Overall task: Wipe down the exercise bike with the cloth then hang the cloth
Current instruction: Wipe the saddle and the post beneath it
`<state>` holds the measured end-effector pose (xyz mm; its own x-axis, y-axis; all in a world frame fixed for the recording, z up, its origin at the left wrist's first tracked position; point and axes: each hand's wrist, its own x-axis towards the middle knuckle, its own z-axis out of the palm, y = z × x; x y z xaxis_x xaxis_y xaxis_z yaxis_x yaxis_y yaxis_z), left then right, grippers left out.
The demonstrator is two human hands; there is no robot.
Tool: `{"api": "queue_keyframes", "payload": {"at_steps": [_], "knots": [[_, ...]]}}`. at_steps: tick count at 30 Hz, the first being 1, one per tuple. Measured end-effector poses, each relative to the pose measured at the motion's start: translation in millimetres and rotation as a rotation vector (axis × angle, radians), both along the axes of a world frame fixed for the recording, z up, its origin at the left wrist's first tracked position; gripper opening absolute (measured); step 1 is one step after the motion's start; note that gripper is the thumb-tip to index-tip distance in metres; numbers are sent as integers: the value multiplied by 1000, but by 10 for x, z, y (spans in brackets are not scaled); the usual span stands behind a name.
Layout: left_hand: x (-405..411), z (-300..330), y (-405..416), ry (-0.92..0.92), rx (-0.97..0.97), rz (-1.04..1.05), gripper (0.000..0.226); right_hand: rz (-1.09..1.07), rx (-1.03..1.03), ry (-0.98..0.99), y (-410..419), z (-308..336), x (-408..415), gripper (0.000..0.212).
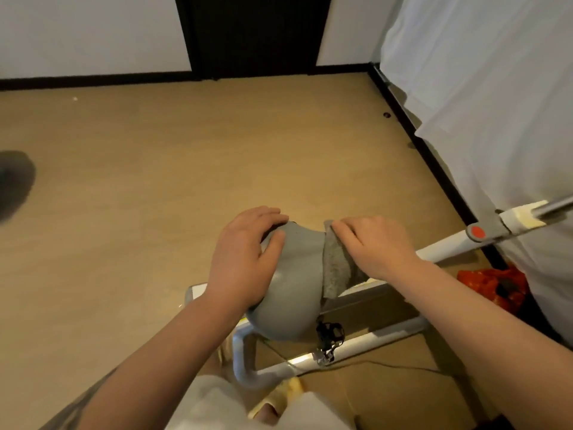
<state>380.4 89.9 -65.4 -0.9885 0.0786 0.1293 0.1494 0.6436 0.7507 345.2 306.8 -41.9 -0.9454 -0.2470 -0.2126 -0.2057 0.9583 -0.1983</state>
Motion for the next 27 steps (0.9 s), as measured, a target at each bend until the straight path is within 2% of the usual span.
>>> {"api": "queue_keyframes", "payload": {"at_steps": [2, 3, 7, 9, 12, 14, 17, 19, 21, 23, 24, 27], "knots": [[3, -4, 1, -14, 106, 36, 33, 65, 100, 70, -321, 11, 50, 39], [10, -6, 3, -20, 138, 50, 32, 101, 73, 96, -464, -10, 100, 38], [22, 17, 16, -53, 184, 64, 34, 137, -181, 56, -273, 1, 204, 44], [18, 15, 9, -71, 173, 70, 34, 107, -119, 74, -127, 5, 251, 45], [1, -4, 2, -111, 164, 109, 29, -3, 42, 111, -517, -73, 127, 47], [1, 1, 7, -128, 155, 111, 30, -30, -19, 74, -779, -98, 95, 45], [4, 12, 7, -145, 131, 95, 31, 91, -137, 6, -518, 15, 221, 59], [9, 23, 5, -151, 147, 106, 32, 68, -27, -45, -235, 65, 271, 64], [10, 18, 7, -148, 165, 118, 31, -80, 67, -94, -274, 49, 154, 51], [6, 7, 6, -141, 167, 116, 35, -131, 118, -24, -632, -19, 38, 39], [7, 3, 5, -137, 162, 105, 37, -104, 98, 38, -775, -65, 49, 38], [9, -8, -5, -134, 150, 87, 35, -106, -191, 106, -764, -14, 285, 44]]}}
